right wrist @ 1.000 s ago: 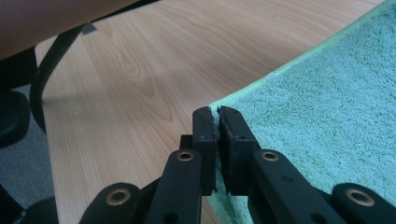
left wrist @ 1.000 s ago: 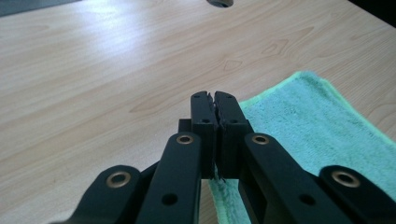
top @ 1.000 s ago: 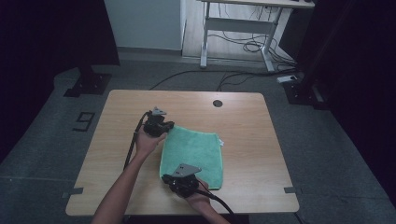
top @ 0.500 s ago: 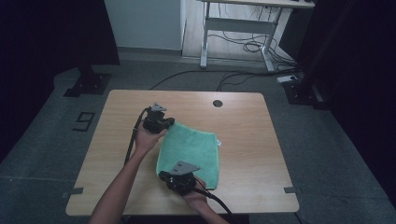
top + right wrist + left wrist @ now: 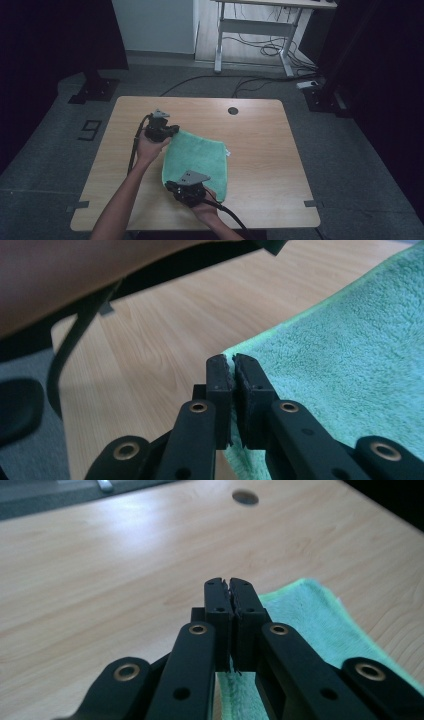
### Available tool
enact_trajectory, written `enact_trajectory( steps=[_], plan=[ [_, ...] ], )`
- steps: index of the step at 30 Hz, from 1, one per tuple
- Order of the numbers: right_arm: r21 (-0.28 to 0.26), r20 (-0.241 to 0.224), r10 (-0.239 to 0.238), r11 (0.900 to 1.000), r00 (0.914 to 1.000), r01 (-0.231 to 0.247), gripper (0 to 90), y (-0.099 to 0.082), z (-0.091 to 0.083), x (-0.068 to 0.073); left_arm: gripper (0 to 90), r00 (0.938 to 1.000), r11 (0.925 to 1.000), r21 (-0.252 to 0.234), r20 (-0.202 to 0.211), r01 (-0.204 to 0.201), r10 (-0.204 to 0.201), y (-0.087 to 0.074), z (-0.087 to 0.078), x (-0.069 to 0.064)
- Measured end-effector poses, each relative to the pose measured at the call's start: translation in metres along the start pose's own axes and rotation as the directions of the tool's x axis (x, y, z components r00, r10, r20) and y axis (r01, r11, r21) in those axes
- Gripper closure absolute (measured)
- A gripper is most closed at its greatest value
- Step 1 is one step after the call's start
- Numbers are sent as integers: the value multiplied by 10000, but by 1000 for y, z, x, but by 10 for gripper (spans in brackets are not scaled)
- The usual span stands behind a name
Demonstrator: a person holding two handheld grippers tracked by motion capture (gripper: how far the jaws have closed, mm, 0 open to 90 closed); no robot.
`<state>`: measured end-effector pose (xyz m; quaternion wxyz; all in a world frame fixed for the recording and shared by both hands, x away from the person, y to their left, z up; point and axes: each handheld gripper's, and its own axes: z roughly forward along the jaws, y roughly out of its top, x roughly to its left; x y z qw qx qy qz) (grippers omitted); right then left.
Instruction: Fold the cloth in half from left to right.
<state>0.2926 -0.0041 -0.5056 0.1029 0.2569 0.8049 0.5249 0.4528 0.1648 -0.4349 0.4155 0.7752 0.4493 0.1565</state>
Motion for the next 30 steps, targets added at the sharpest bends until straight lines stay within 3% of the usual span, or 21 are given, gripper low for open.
enact_trajectory(
  steps=[3, 6, 10, 13, 18, 30],
  plan=[
    [-258, -132, 63, 9996, 9999, -66, 853, 6, 0, 1, 877, 9999, 9999, -138, -161, -20, 18, 5, -9, 2],
    [-516, -289, -188, 9985, 9994, 172, 853, 18, -2, 10, 876, 9998, 9997, -227, -222, 20, -25, 9, -17, 4],
    [-650, -300, -229, 9977, 9993, 209, 853, 18, -6, 13, 876, 9999, 10000, -53, -158, 40, -40, 6, -9, 1],
    [-650, -254, -48, 9979, 9997, 32, 851, 11, -9, 10, 876, 9999, 9995, 308, -74, 87, -85, 0, 12, -4],
    [-659, -240, 166, 9977, 9996, -181, 848, 2, -13, 3, 876, 9997, 9987, 445, -45, 244, -242, -1, 30, -6],
    [-621, 235, 352, 9975, 9991, -337, 849, -12, -36, -11, 876, 9996, 9987, 428, 115, 270, -276, 2, 45, -16]
  ],
)
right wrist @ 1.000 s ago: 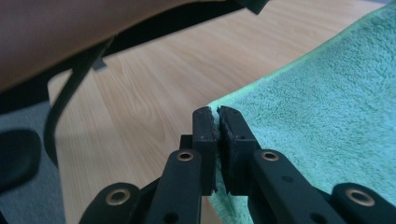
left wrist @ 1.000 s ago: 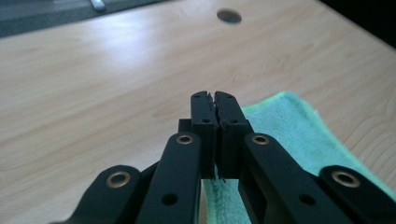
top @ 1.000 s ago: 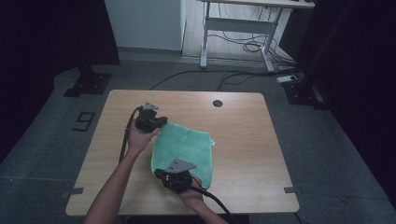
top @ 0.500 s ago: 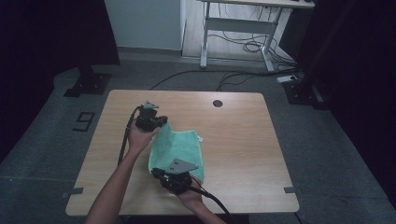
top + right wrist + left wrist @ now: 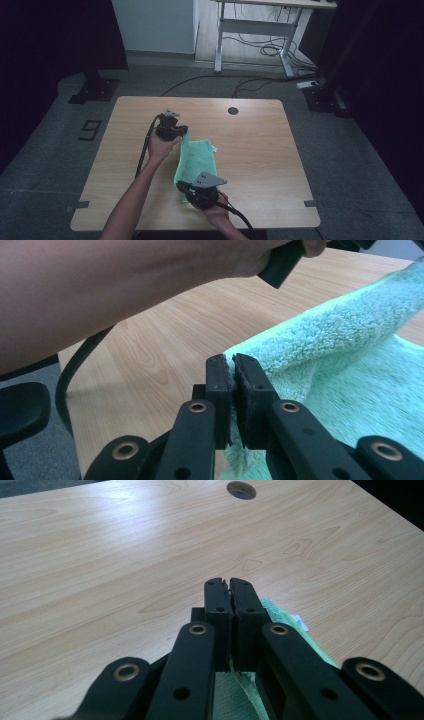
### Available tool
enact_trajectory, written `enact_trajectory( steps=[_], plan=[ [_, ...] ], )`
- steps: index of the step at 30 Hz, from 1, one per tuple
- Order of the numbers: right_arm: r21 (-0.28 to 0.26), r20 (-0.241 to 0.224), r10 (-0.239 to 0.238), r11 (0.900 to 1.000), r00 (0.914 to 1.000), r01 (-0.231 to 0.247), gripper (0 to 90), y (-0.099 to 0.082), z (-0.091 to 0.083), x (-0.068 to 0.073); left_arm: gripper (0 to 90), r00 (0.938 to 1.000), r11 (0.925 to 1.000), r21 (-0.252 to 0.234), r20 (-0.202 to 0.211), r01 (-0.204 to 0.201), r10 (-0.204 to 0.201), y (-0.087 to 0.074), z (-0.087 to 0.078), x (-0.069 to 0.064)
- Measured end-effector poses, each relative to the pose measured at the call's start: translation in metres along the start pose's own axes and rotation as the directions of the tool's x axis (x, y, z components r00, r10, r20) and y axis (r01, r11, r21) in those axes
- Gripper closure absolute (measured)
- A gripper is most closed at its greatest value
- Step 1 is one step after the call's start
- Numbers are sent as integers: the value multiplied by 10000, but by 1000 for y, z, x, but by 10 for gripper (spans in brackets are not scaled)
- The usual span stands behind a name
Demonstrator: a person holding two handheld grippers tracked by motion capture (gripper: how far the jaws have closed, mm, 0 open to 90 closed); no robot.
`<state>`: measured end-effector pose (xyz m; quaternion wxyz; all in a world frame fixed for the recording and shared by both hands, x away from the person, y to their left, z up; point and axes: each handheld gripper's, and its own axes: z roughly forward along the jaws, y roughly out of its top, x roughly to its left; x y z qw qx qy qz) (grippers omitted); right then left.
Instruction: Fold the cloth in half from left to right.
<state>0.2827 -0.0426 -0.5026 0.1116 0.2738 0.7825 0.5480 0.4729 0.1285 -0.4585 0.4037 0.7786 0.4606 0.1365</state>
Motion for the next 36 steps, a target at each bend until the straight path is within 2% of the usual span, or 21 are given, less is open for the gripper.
enact_trajectory(
  steps=[11, 19, 27, 36],
  plan=[
    [160, 311, 368, 9992, 9988, -373, 848, -13, -14, -17, 875, 9994, 9991, 300, 160, -298, 293, 4, 25, -16],
    [366, 552, 657, 9970, 9963, -678, 847, -25, -22, -30, 872, 9997, 9981, 588, 161, -206, 197, 1, 46, -19],
    [463, 714, 774, 9957, 9944, -808, 843, -30, -27, -35, 870, 9998, 9957, 918, 159, -135, 121, -5, 63, -22],
    [620, 838, 862, 9939, 9928, -915, 842, -36, -30, -39, 866, 9998, 9945, 1042, 114, -143, 132, -9, 72, -25]
  ],
)
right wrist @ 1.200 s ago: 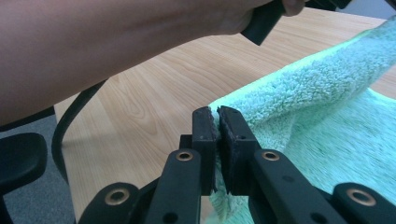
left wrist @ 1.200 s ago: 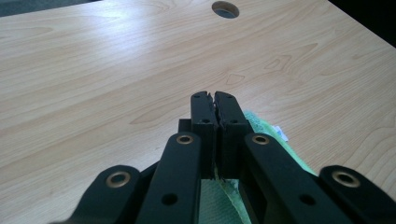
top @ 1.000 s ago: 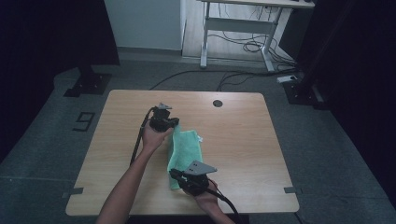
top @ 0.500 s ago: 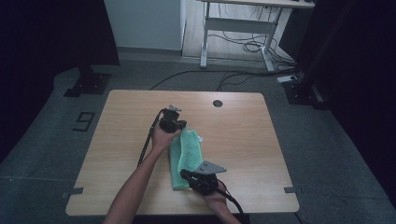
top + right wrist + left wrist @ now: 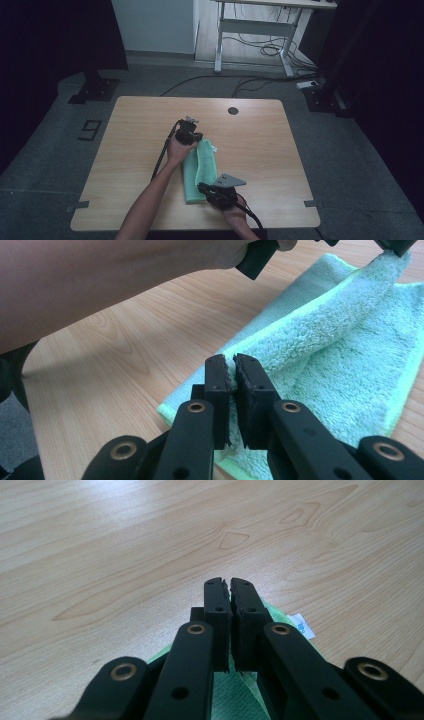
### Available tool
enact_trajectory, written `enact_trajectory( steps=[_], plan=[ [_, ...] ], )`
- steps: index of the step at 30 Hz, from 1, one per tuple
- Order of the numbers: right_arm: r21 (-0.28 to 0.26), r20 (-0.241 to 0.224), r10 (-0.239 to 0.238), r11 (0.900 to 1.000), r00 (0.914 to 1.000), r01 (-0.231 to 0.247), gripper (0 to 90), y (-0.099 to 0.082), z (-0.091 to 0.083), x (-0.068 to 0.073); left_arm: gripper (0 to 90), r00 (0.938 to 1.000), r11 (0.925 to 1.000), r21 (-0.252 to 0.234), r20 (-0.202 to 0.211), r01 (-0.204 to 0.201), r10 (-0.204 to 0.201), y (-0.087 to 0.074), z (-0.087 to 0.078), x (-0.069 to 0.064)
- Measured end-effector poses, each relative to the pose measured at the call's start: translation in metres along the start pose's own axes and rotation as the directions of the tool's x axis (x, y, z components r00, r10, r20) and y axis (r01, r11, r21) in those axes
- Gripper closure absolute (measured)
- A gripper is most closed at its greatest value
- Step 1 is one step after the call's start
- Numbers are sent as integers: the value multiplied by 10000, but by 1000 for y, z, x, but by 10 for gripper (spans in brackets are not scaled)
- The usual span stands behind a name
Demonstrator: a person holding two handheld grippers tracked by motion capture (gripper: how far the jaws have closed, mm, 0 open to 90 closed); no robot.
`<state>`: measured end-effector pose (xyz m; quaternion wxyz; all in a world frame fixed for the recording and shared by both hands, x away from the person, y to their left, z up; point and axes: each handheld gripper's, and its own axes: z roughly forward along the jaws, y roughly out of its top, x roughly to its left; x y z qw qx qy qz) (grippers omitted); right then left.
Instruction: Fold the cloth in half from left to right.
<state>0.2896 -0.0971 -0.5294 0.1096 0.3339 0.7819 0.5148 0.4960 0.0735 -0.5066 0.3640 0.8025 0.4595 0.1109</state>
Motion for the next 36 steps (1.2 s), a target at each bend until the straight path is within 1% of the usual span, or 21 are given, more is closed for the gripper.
enact_trajectory(
  steps=[5, 10, 15, 29, 33, 36],
  plan=[
    [62, 65, 81, 9999, 9999, -81, 842, -2, -1, -3, 864, 10000, 10000, 38, 11, -34, 34, 0, 4, -2],
    [215, 130, 54, 9998, 9999, -57, 839, -6, 0, -4, 860, 10000, 9999, 127, 1, -36, 36, -1, 10, -5],
    [317, 177, 20, 9995, 9998, -26, 837, -8, 1, -6, 857, 10000, 9999, 161, -30, -18, 18, -1, 12, -5],
    [479, 434, 217, 9986, 9988, -238, 827, -14, -3, -14, 849, 10000, 9999, 171, -92, -30, 31, 1, 15, -6],
    [556, 484, 315, 9979, 9983, -342, 815, -15, -4, -16, 844, 10000, 9999, 108, -94, -20, 21, 3, 15, -6],
    [638, 581, 323, 9973, 9978, -360, 776, -17, -5, -17, 832, 9999, 10000, 38, -110, -30, 30, 5, 14, -7]
  ],
)
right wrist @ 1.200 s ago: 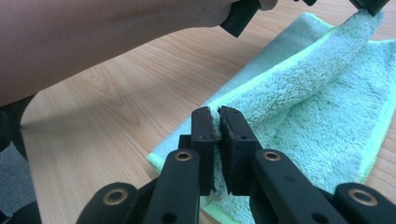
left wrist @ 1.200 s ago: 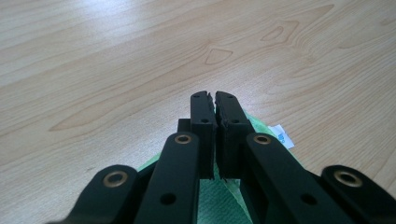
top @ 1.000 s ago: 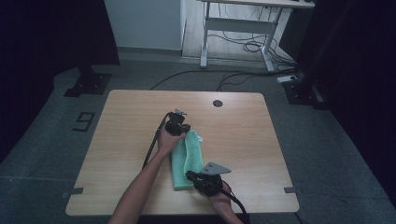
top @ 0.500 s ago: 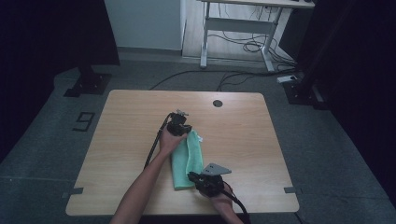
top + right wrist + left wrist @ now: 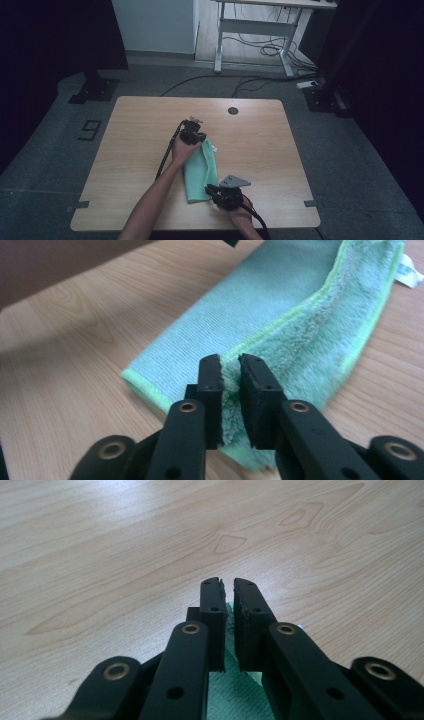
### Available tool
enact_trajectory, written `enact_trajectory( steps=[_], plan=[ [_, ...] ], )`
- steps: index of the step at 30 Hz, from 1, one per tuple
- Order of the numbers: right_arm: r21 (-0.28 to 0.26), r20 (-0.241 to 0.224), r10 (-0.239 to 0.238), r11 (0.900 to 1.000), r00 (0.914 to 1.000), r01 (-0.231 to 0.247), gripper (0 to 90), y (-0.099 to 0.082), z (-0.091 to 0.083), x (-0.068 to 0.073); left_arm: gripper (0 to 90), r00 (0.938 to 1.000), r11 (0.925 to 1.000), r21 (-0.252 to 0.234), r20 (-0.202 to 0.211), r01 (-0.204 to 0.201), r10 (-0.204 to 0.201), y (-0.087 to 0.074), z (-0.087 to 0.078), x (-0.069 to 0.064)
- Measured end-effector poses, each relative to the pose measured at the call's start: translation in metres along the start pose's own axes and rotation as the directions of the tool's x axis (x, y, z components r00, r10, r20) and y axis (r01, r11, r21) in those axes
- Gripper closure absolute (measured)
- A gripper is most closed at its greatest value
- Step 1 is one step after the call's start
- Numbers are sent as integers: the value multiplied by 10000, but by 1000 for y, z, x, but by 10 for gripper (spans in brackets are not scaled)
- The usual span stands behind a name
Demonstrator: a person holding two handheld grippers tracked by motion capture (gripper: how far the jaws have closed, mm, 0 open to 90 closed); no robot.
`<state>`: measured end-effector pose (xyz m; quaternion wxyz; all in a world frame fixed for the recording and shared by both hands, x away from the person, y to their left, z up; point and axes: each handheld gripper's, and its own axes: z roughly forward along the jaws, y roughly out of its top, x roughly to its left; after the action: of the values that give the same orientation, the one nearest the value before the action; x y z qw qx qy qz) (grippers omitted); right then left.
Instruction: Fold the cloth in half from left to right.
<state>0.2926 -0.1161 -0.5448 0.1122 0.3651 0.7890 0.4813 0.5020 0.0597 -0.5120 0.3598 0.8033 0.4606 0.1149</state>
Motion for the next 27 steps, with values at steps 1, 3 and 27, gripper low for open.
enact_trajectory(
  steps=[1, 3, 27],
  plan=[
    [44, 82, 23, 10000, 10000, -24, 753, -1, -1, -1, 818, 10000, 10000, -67, -12, 29, -29, 0, 0, -1],
    [89, 277, 98, 9999, 9996, -101, 719, -3, -3, -3, 782, 10000, 9999, -148, 5, -20, 20, 1, -1, -2],
    [-271, 233, 87, 9996, 9997, -81, 610, 16, -10, -16, 594, 9960, 9967, -147, 385, -797, 802, -22, -25, -7]
  ],
)
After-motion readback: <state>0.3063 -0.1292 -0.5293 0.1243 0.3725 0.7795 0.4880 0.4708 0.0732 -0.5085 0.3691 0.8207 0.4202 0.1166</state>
